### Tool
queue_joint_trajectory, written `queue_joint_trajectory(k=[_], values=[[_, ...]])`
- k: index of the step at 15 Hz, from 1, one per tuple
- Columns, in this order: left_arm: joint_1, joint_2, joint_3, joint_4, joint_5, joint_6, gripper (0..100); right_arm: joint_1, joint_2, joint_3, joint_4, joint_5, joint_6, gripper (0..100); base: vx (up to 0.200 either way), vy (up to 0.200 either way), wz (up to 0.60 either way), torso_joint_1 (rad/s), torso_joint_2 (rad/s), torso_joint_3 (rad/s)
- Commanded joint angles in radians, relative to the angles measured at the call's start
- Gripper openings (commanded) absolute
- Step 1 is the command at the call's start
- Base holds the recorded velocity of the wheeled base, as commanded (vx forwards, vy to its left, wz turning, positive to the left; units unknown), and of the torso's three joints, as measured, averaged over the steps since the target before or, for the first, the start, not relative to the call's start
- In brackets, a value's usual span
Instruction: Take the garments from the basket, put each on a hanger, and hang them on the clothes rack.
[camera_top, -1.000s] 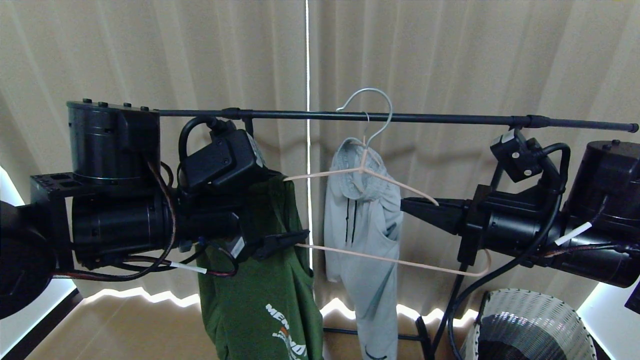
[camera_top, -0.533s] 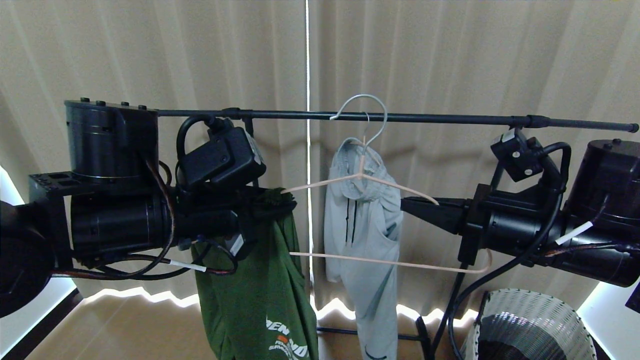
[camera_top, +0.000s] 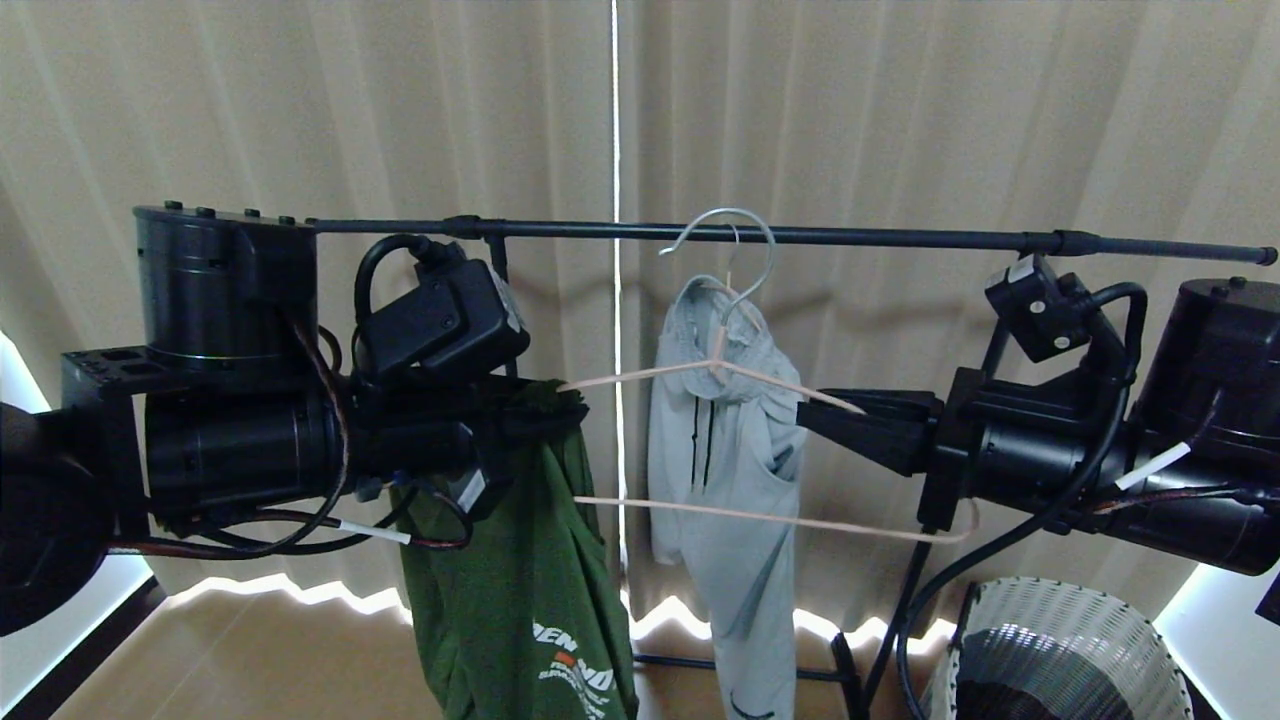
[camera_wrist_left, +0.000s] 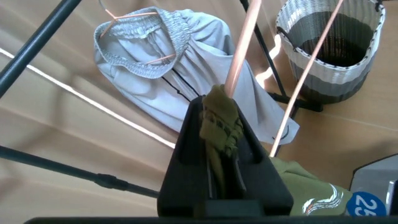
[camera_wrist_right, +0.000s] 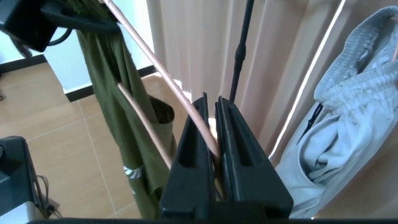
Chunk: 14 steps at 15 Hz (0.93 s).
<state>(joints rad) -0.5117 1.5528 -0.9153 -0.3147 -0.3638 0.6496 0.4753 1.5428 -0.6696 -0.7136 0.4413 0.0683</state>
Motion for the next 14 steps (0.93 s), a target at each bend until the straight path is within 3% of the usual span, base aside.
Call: queue_joint_trajectory(k=[1,5,8,9,12,14], values=[[0.016,0.004,0.000,-0.006,0.000,-0.001,0,0.000,-0.001,-0.002,0.002,-0.001,-0.010,100,0.000,0.000,0.00,0.000,0.00,0.000],[0.058,0.016,0.003,-0.006,0.028,-0.001,0,-0.018,-0.015,-0.007,-0.001,-0.006,-0.027,100,0.000,0.000,0.00,0.000,0.00,0.000],[0.073,0.020,0.035,-0.032,0.187,-0.034,0,-0.020,-0.023,0.001,-0.003,-0.010,-0.038,100,0.000,0.000,0.00,0.000,0.00,0.000],[0.068,0.029,0.046,-0.064,0.270,-0.111,0,-0.015,-0.024,0.007,-0.001,-0.010,-0.050,100,0.000,0.000,0.00,0.000,0.00,0.000],[0.030,0.064,0.039,-0.130,0.395,-0.307,0,0.009,-0.023,0.038,-0.003,-0.010,-0.056,100,0.000,0.000,0.00,0.000,0.00,0.000],[0.028,0.075,0.041,-0.170,0.391,-0.341,0,0.032,-0.026,0.071,-0.004,-0.010,-0.054,100,0.000,0.000,0.00,0.000,0.00,0.000]])
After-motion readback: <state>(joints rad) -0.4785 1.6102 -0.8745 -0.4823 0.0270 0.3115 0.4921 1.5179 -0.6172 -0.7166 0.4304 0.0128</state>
